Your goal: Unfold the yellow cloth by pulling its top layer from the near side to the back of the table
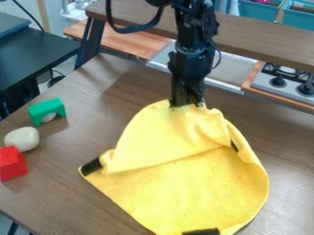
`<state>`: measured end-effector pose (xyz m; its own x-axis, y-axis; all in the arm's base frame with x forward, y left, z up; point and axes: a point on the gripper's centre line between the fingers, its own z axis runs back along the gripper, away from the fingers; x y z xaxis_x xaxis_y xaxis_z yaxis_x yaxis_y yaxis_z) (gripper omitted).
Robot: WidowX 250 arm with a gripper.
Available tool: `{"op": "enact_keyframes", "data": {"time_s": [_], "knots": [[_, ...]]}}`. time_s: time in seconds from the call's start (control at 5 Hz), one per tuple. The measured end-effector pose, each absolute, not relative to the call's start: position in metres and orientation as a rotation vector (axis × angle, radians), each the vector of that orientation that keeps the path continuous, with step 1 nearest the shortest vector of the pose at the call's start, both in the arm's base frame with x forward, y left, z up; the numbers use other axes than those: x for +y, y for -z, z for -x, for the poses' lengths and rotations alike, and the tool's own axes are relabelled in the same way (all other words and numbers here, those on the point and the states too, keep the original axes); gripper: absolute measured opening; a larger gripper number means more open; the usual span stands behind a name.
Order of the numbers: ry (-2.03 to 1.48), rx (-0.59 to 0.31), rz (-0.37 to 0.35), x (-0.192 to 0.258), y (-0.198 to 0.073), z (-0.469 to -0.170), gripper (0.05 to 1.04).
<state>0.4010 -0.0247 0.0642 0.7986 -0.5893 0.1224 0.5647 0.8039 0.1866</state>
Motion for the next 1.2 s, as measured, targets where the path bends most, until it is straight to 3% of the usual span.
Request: {"op": "enact_keyframes", "data": {"time_s": [0.2, 0.6, 1.0, 1.2], "knots": [[0.644, -0.136, -0.148, -0.015, -0.064, -0.416, 0.049], [0.667, -0.136, -0.182, 0.002, -0.057, -0.437, 0.049], [0.728, -0.177, -0.182, 0.015, -0.047, -0.452, 0.061], [0.753, -0.198, -0.183, 0.018, -0.040, -0.453, 0.194]]}}
